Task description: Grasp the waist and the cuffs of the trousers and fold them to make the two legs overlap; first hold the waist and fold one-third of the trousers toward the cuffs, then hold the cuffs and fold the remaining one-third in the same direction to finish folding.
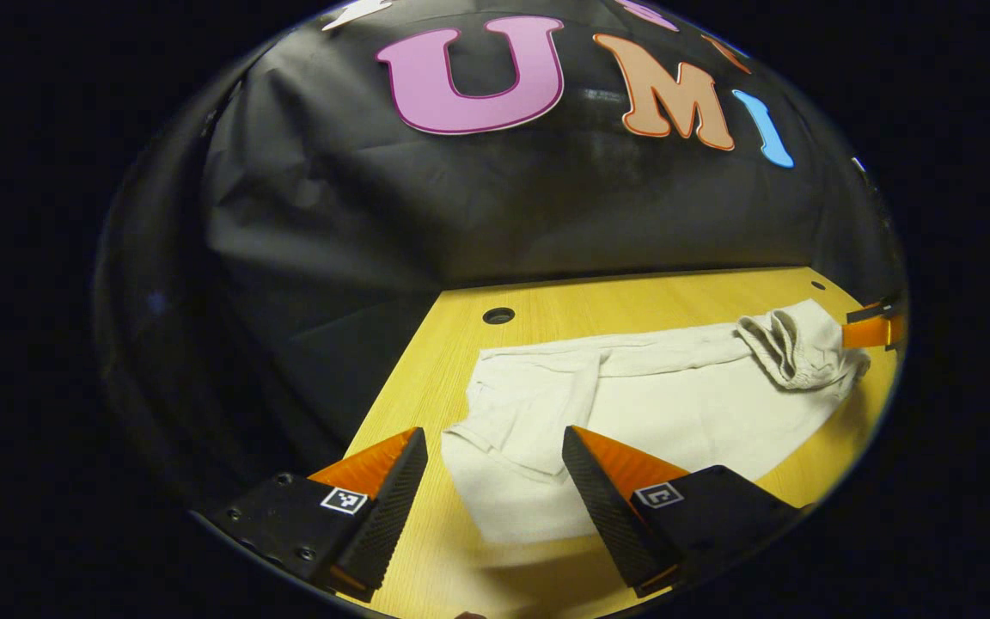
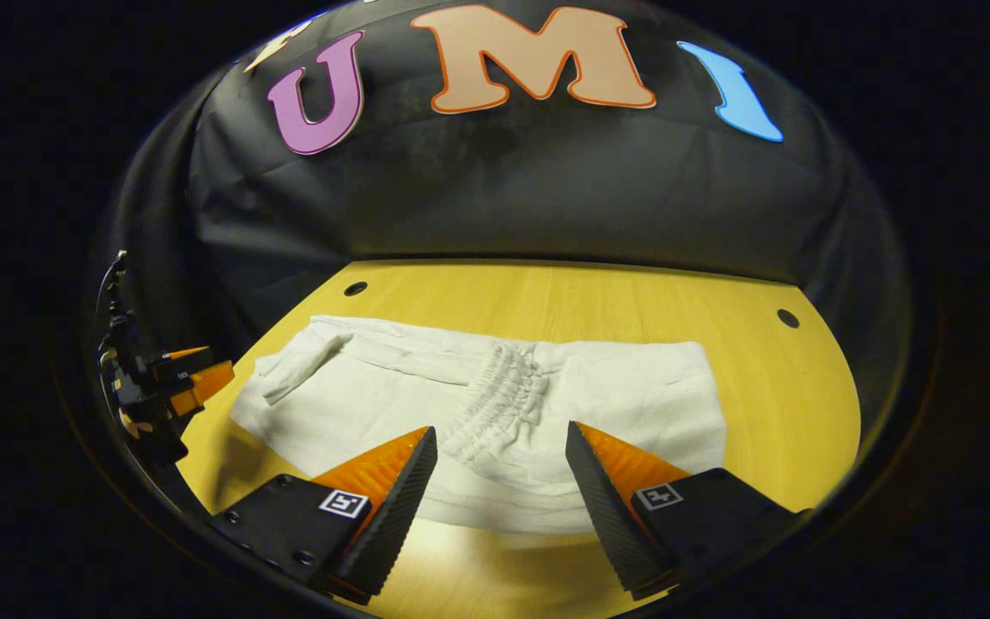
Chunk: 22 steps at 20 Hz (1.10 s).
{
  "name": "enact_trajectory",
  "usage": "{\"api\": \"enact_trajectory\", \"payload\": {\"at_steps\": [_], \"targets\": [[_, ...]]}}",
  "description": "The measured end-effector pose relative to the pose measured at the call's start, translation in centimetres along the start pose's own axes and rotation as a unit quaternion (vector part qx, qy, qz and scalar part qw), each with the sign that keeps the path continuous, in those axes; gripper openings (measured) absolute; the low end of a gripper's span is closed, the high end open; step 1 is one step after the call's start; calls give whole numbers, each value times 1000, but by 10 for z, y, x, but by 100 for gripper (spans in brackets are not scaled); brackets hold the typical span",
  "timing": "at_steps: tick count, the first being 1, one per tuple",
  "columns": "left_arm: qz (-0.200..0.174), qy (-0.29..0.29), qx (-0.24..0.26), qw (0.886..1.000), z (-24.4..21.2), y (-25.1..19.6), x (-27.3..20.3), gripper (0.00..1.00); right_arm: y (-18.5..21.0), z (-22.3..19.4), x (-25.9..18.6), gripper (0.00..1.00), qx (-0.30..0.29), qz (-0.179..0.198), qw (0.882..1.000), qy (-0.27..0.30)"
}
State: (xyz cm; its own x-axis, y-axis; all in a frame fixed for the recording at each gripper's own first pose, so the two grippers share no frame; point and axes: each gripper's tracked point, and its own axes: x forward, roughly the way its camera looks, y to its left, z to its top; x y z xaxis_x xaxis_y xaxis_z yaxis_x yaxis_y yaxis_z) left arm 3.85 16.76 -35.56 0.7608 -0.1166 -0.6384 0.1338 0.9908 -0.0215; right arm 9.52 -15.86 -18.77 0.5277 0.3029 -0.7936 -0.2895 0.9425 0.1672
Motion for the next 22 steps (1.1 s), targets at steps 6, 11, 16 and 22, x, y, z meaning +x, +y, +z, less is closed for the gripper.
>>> {"api": "enact_trajectory", "payload": {"at_steps": [6, 11, 16, 22], "targets": [[-65, 26, -41, 997, -3, -5, 62, 96, -24, -24, -28, 92, 0, -42, 999, 26], [-75, 62, -35, 995, -27, -11, 92, 96, -36, -31, -41, 96, -2, -57, 998, 29], [-68, 94, -37, 992, -44, -13, 96, 97, -44, -38, -43, 97, 10, -61, 998, 32], [-95, 92, -51, 990, -39, -38, 97, 39, -53, -38, -40, 97, 24, -48, 998, 31]]}}
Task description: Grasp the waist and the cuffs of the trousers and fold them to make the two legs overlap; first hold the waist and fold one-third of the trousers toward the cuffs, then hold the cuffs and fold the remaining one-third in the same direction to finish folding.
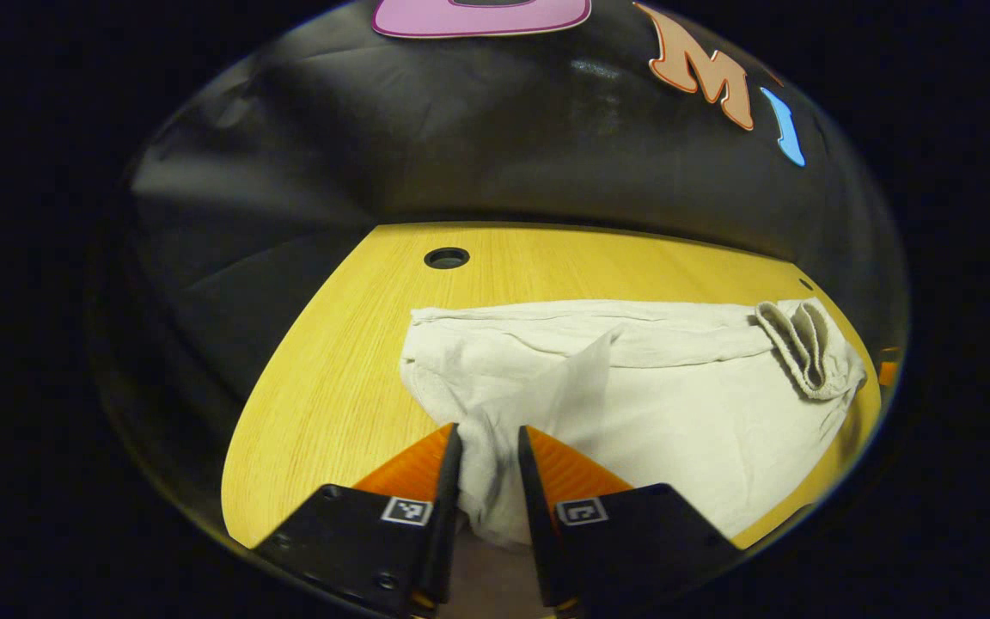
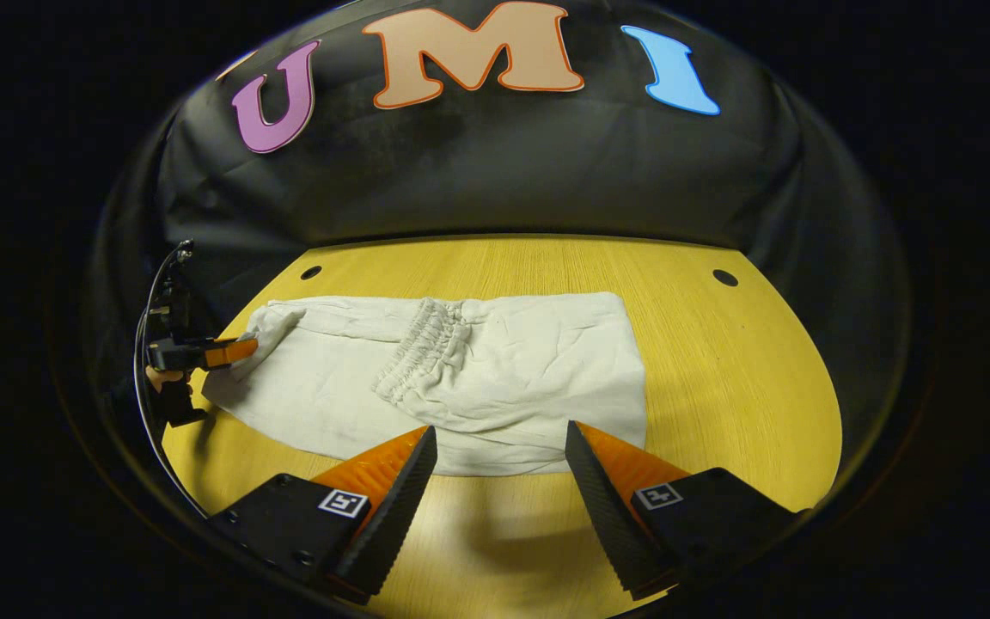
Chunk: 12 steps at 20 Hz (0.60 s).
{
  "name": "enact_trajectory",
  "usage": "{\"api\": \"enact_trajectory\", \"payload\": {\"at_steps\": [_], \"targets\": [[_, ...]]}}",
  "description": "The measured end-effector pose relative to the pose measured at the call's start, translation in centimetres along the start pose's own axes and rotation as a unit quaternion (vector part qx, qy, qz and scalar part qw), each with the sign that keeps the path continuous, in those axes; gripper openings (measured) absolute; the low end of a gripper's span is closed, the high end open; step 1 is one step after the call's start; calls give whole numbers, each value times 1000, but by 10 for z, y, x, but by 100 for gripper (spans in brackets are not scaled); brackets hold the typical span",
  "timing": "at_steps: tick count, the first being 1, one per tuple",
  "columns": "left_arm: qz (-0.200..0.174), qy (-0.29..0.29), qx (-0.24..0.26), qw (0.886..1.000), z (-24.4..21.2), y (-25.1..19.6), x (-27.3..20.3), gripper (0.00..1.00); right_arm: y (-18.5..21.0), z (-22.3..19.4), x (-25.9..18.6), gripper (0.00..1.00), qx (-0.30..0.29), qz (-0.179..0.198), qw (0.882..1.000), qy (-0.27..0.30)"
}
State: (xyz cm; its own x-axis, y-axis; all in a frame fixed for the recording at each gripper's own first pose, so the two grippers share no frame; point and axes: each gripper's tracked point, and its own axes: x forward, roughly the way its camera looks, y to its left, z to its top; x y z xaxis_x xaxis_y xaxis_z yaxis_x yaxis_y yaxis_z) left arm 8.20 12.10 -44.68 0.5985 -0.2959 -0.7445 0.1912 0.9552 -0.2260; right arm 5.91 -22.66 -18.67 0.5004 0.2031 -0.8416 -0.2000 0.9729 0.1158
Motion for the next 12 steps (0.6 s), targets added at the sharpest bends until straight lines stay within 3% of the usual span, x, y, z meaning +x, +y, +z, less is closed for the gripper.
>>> {"api": "enact_trajectory", "payload": {"at_steps": [2, 4, 7, 9, 10, 11, 12], "targets": [[12, 1, -6, 1000, 0, -2, 1, 14, -6, 3, -2, 92, -5, 3, 1000, -3], [29, 11, -2, 999, 2, 0, -2, 1, -10, 9, -6, 96, -5, 8, 1000, -13], [41, -10, -26, 999, 24, -7, -14, 0, -21, 18, -13, 97, -7, 12, 1000, -24], [37, -28, -19, 999, 41, -16, -26, 0, -28, 20, -19, 97, -7, 14, 999, -28], [37, -33, -11, 999, 48, -22, -31, 0, -34, 20, -22, 92, -9, 13, 999, -29], [33, -37, -1, 999, 56, -30, -36, 0, -39, 20, -25, 97, -10, 12, 999, -30], [33, -41, 6, 999, 63, -37, -42, 0, -42, 19, -28, 92, -10, 14, 999, -32]]}}
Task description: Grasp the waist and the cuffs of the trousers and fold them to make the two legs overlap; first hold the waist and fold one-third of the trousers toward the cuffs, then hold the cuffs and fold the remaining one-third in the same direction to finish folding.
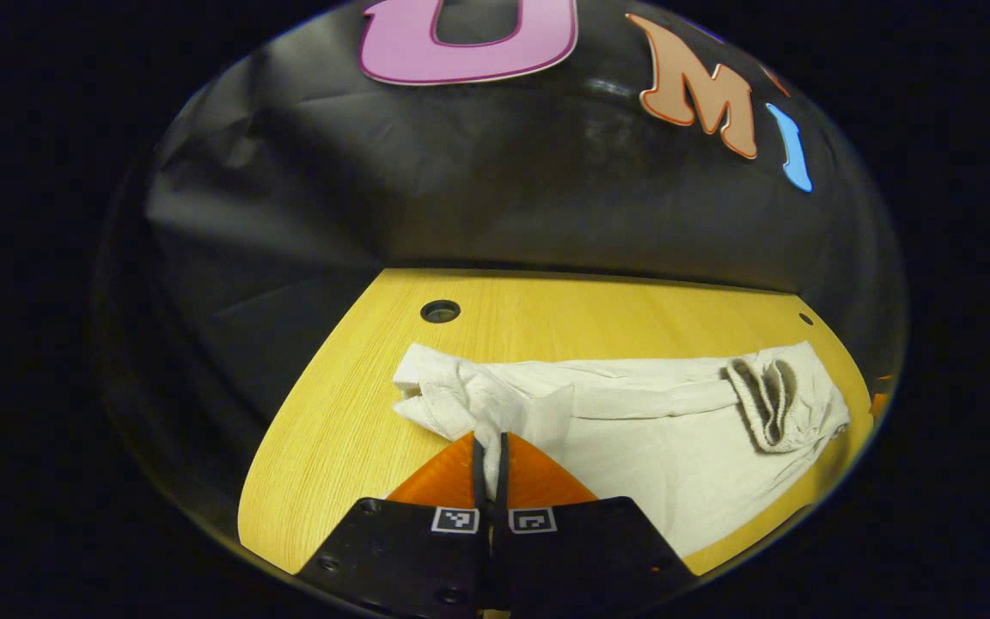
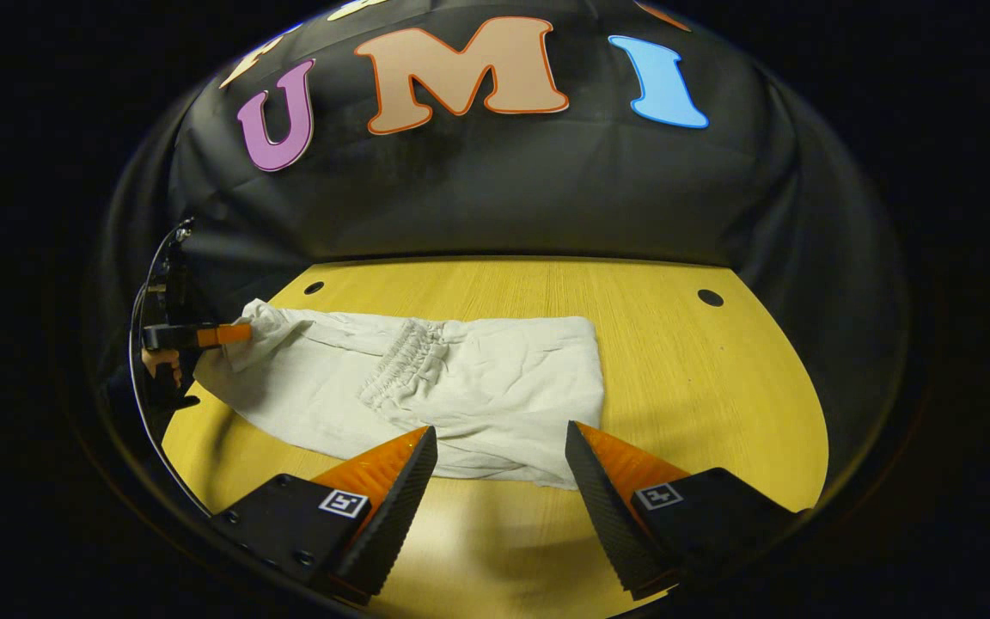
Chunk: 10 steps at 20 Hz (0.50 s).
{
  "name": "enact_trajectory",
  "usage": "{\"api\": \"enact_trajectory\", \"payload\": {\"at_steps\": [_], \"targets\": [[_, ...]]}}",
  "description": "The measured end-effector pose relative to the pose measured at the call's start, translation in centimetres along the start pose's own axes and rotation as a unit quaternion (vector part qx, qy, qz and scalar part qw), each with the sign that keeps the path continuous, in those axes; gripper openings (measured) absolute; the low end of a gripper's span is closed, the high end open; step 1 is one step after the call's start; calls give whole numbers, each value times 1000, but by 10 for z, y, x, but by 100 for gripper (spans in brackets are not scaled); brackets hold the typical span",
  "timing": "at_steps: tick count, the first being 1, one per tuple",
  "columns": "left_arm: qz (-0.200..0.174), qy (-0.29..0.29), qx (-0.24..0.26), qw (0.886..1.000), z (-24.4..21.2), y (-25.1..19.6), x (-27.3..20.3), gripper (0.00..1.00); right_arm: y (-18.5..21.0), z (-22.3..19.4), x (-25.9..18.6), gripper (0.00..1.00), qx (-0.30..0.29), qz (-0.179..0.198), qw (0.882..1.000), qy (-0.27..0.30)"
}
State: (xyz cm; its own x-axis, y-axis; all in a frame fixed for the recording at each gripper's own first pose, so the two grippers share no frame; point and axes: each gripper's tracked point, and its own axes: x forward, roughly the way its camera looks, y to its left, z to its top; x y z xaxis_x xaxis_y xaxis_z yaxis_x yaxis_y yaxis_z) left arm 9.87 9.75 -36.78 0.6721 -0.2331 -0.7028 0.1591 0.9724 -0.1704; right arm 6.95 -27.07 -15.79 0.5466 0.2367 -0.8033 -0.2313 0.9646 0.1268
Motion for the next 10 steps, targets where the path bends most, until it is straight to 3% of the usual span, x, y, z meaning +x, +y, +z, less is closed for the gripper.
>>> {"api": "enact_trajectory", "payload": {"at_steps": [2, 3, 4, 5, 6, 7, 9, 10], "targets": [[-6, -14, 3, 1000, 18, -18, -7, 0, -8, 1, -7, 92, 0, 3, 1000, -5], [-10, -20, 2, 1000, 25, -27, -10, 0, -13, 1, -11, 97, 0, 4, 1000, -6], [-14, -24, 2, 1000, 31, -37, -15, 0, -17, 0, -13, 92, 1, 5, 1000, -8], [-17, -28, 4, 999, 38, -46, -18, 0, -21, 0, -16, 97, 3, 5, 1000, -10], [-21, -31, 7, 999, 44, -56, -20, 0, -26, 0, -20, 92, 6, 6, 1000, -12], [-26, -37, 12, 999, 52, -67, -24, 0, -31, 1, -23, 96, 10, 7, 1000, -14], [-36, -50, 21, 998, 68, -90, -30, 0, -40, 0, -27, 92, 17, 7, 1000, -19], [-41, -55, 24, 997, 75, -102, -33, 0, -46, -2, -30, 96, 20, 7, 1000, -20]]}}
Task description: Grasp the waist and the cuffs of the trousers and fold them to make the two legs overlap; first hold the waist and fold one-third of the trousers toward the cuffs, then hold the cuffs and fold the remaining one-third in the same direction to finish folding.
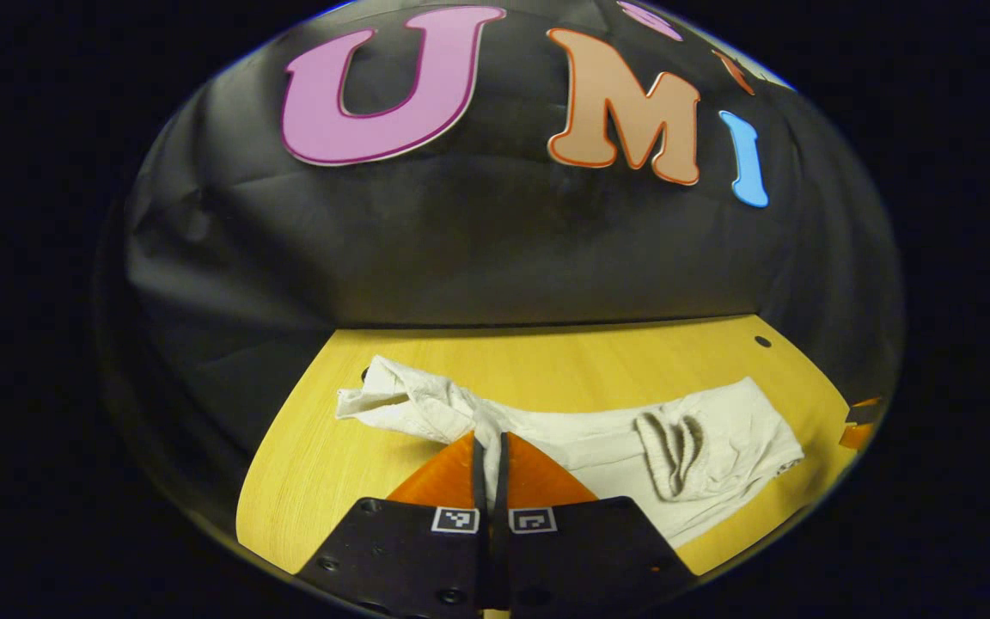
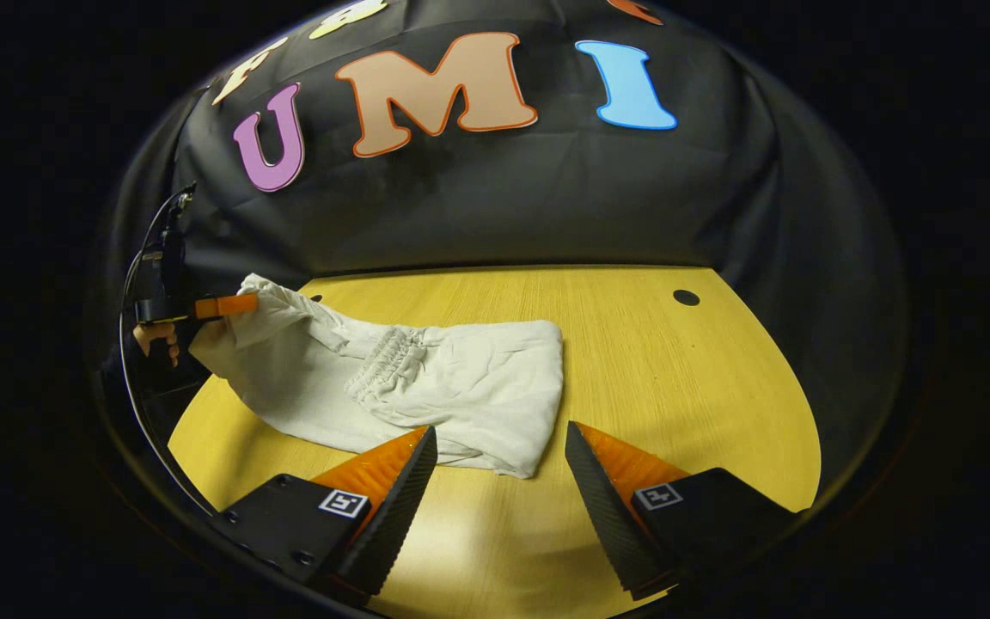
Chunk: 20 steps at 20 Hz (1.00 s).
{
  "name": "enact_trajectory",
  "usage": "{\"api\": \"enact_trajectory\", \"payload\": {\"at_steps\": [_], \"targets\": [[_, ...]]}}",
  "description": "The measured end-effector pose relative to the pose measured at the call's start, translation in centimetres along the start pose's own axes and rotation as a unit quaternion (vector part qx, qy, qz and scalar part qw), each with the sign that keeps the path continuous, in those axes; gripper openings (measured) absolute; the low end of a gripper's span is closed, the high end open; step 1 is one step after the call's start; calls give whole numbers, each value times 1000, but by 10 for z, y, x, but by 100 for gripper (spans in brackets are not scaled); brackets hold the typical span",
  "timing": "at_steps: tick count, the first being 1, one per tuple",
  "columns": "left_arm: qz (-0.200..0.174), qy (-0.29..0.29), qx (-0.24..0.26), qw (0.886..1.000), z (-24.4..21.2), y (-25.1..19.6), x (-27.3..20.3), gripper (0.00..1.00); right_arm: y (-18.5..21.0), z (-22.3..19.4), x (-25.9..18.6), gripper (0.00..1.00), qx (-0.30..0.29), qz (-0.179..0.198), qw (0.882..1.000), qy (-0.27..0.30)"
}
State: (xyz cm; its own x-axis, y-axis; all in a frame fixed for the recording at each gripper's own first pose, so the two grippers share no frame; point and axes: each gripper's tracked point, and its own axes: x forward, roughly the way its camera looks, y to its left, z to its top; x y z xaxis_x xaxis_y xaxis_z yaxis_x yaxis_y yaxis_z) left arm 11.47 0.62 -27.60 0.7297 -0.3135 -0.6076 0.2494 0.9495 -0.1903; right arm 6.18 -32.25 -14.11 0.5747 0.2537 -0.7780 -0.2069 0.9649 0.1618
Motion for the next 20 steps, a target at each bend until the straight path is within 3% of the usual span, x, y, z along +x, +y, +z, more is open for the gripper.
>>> {"api": "enact_trajectory", "payload": {"at_steps": [1, 2, 3, 4, 6, 7, 10, 12, 13, 14, 20], "targets": [[-6, -3, 2, 1000, 7, -13, 0, 0, -6, -1, -4, 92, 3, 0, 1000, -1], [-13, -7, 6, 1000, 15, -26, 0, 0, -11, -2, -7, 96, 6, 0, 1000, -1], [-20, -12, 9, 1000, 23, -40, 1, 0, -16, -2, -9, 92, 10, 0, 1000, -2], [-28, -16, 14, 999, 29, -54, 2, 0, -22, -3, -12, 97, 14, -1, 1000, -4], [-42, -22, 21, 999, 42, -81, 3, 0, -34, -5, -17, 92, 21, -3, 1000, -7], [-49, -25, 24, 998, 46, -94, 5, 0, -40, -5, -20, 96, 24, -5, 1000, -8], [-72, -29, 33, 996, 60, -138, 12, 0, -61, -9, -30, 96, 35, -12, 999, -10], [-84, -30, 40, 995, 62, -163, 13, 0, -76, -9, -36, 96, 43, -19, 999, -12], [-91, -31, 42, 995, 63, -175, 16, 0, -84, -10, -40, 92, 47, -22, 999, -13], [-97, -30, 44, 994, 64, -187, 18, 0, -90, -12, -43, 96, 50, -25, 998, -13], [-132, -22, 53, 990, 59, -254, 28, 0, -120, -17, -58, 96, 61, -38, 997, -17]]}}
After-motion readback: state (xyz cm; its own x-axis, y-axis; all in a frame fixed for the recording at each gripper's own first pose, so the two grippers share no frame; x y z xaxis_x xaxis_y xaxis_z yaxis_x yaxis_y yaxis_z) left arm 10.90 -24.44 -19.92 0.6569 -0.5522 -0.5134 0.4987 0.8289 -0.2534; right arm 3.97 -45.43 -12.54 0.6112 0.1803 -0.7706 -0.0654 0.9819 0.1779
